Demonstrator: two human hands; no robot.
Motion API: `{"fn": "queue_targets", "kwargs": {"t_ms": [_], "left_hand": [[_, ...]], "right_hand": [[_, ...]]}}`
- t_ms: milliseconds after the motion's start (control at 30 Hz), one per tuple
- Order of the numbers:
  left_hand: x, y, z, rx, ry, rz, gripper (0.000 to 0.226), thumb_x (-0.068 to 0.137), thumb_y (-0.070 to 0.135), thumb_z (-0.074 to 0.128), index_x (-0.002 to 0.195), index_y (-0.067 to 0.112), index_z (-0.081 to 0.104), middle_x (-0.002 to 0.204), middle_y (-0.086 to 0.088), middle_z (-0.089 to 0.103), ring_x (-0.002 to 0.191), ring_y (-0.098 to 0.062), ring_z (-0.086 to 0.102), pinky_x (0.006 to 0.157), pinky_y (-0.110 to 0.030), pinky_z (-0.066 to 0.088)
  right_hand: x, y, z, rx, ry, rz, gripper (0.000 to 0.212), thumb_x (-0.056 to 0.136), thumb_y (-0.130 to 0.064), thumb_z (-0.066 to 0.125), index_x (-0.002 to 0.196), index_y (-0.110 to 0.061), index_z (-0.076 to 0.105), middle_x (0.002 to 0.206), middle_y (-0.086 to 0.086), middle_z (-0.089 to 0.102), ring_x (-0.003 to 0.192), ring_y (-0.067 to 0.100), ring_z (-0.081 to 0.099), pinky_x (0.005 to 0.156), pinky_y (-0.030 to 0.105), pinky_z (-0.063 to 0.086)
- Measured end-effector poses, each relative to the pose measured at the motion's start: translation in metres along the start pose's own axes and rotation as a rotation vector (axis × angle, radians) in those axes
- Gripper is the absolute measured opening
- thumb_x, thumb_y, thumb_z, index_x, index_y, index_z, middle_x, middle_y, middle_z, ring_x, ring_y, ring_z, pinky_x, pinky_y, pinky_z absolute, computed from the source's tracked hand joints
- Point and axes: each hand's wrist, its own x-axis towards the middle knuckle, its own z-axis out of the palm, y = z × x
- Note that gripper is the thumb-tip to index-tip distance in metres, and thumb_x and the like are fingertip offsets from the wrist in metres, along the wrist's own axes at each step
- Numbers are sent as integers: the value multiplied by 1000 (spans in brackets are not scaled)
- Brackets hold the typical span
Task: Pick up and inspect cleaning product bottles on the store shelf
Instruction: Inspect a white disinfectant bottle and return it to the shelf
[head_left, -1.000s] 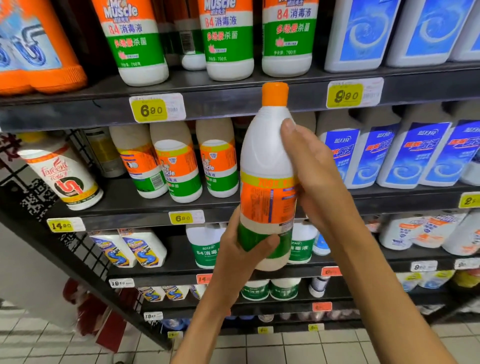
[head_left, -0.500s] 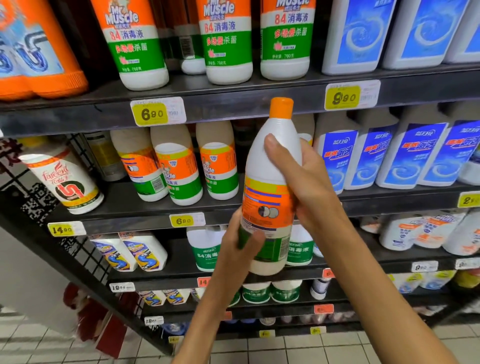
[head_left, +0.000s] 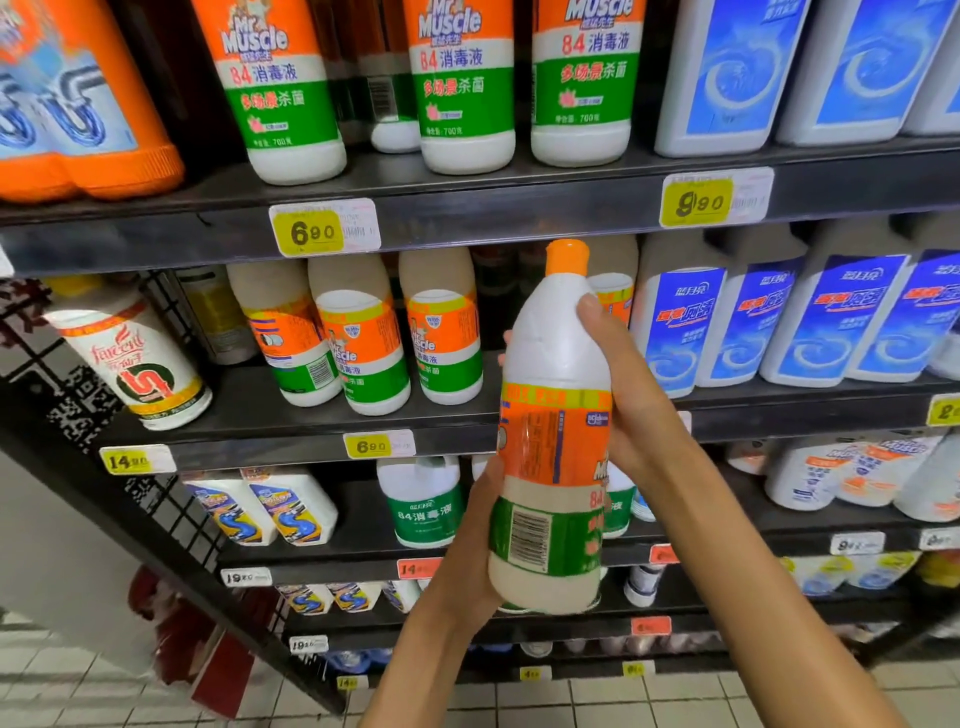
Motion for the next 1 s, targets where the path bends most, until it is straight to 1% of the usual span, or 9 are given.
{"fn": "queue_targets", "kwargs": {"t_ms": [67, 133, 200, 300, 467, 567, 667, 800, 1000], "left_hand": [[7, 5, -8, 192, 76, 56, 57, 83, 69, 46, 124, 31, 61, 124, 0, 65, 118, -19, 59, 94, -36, 52], [15, 8, -11, 310, 161, 100, 49, 91, 59, 38, 124, 28, 58, 118, 7, 68, 114, -20, 61, 89, -32, 53], [19, 3, -6, 374, 178, 114, 42, 86, 55, 56, 121, 32, 52, 108, 21, 69, 108, -14, 64, 79, -19, 53], [21, -11, 1, 449, 178, 162, 68, 60, 46, 77, 119, 37, 44, 103, 25, 67, 97, 3, 65, 72, -10, 51], [42, 2, -10, 520, 327, 201, 79, 50, 57, 75, 121, 39, 46, 108, 19, 63, 94, 8, 62, 77, -16, 54], [53, 10, -16, 494, 423, 261, 85, 51, 54, 76, 127, 28, 50, 113, 12, 65, 98, 2, 63, 84, -26, 56], [66, 16, -18, 448, 446, 280, 75, 53, 48, 77, 121, 24, 55, 110, 8, 69, 98, -4, 66, 85, -28, 56], [77, 22, -23, 459, 448, 305, 75, 56, 46, 77, 123, 21, 56, 112, 6, 69, 101, -7, 66, 86, -25, 54], [96, 24, -30, 478, 458, 332, 65, 74, 10, 79, 132, 10, 50, 121, -3, 64, 109, -12, 62, 94, -32, 52]], "right_hand": [[3, -3, 0, -112, 59, -55, 26, 78, -44, 67, 98, -28, 72, 97, 7, 74, 89, 22, 72, 65, 30, 57], [6, -1, 0, -259, 155, -92, 40, 75, -45, 73, 109, -25, 64, 94, 6, 74, 83, 20, 72, 60, 28, 56], [11, 4, -1, -314, 249, -58, 48, 73, -45, 73, 114, -22, 60, 94, 7, 73, 77, 18, 73, 58, 28, 57], [21, 11, 1, -392, 308, -21, 42, 80, -44, 69, 114, -22, 58, 97, 8, 71, 77, 19, 72, 60, 30, 58], [42, 7, 8, -459, 293, -111, 32, 80, -47, 68, 104, -31, 55, 99, 2, 68, 77, 15, 71, 57, 24, 56], [60, 2, 15, -571, 338, -222, 38, 81, -47, 68, 106, -24, 52, 99, -2, 63, 82, 12, 67, 58, 20, 54], [74, 6, 19, -691, 405, -318, 35, 80, -48, 68, 94, -23, 49, 95, -3, 60, 82, 7, 61, 60, 18, 49], [84, 13, 18, -713, 447, -394, 32, 78, -52, 69, 83, -30, 45, 86, -14, 56, 75, 1, 59, 51, 6, 44], [98, 14, 15, -746, 496, -450, 35, 75, -50, 71, 83, -29, 44, 82, -14, 54, 74, 2, 57, 48, 5, 42]]}}
